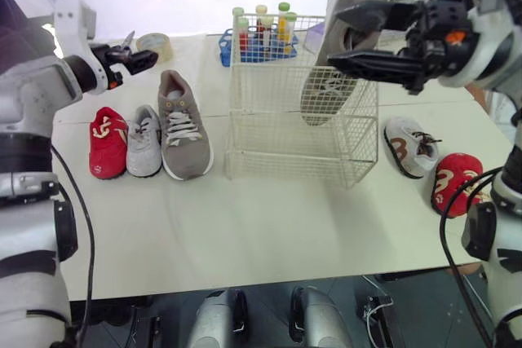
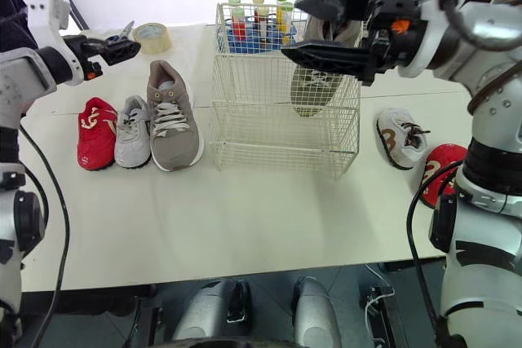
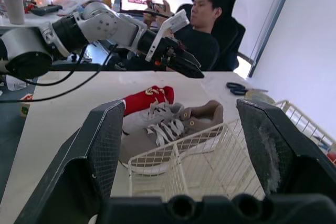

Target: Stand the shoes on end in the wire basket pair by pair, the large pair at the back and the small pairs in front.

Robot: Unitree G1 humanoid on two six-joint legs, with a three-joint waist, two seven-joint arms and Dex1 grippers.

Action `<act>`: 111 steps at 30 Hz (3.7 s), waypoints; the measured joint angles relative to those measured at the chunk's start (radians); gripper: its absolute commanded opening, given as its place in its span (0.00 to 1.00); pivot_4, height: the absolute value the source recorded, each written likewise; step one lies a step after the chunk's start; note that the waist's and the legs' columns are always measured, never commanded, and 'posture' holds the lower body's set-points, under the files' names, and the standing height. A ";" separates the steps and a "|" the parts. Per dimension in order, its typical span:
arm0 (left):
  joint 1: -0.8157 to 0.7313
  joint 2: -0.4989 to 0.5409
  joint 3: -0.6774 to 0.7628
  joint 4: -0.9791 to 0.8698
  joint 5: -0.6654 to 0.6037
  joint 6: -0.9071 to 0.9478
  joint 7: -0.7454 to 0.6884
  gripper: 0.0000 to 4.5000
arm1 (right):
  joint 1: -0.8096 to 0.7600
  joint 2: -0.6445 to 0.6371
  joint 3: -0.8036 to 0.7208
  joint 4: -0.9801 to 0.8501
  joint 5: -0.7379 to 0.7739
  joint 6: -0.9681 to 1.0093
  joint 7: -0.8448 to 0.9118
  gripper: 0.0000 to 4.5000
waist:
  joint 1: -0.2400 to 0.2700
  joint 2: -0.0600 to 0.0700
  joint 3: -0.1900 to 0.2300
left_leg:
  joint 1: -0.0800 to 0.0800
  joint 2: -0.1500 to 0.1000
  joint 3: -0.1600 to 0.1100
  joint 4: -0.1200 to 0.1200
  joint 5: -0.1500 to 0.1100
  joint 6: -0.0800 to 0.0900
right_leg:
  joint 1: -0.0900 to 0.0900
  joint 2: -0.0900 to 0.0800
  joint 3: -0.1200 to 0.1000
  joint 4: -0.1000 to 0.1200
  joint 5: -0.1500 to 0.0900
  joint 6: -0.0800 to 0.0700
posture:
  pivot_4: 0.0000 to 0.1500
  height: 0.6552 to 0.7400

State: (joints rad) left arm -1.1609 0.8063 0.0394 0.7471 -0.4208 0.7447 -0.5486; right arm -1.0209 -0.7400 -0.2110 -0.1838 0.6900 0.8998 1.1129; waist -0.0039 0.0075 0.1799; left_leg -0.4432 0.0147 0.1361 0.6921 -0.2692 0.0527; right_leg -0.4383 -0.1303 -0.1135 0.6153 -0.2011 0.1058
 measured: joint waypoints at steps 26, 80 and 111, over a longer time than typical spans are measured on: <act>-0.189 -0.201 0.022 0.572 0.351 -0.296 0.053 0.29 | 0.058 -0.028 -0.003 -0.123 0.197 -0.006 -0.154 0.82 | -0.009 -0.003 0.001 | 0.000 0.002 0.001 0.001 0.000 0.001 | -0.001 0.001 0.001 0.001 0.000 0.000 | 1.00 1.00; -0.339 -0.751 0.267 0.396 0.201 -1.674 0.143 0.01 | 0.280 -0.162 -0.160 -0.341 0.458 0.054 -0.522 0.82 | 0.017 -0.018 0.009 | -0.002 0.002 0.001 0.007 -0.005 0.010 | 0.001 -0.004 0.000 -0.002 0.001 0.003 | 1.00 1.00; -0.005 -0.752 0.099 0.384 0.418 -1.599 0.361 0.99 | 0.314 -0.222 -0.160 -0.360 0.532 0.019 -0.592 0.82 | 0.017 -0.017 0.008 | 0.001 0.002 0.001 0.008 -0.008 0.014 | 0.004 -0.005 -0.001 -0.002 0.002 0.002 | 1.00 1.00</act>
State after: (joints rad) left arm -1.1662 0.0539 0.1387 1.1308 -0.0027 -0.8539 -0.1881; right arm -0.7069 -0.9624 -0.3708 -0.5442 1.2222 0.9192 0.5205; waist 0.0130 -0.0096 0.1876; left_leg -0.4425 0.0164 0.1370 0.7003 -0.2773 0.0665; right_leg -0.4342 -0.1357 -0.1141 0.6137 -0.1990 0.1073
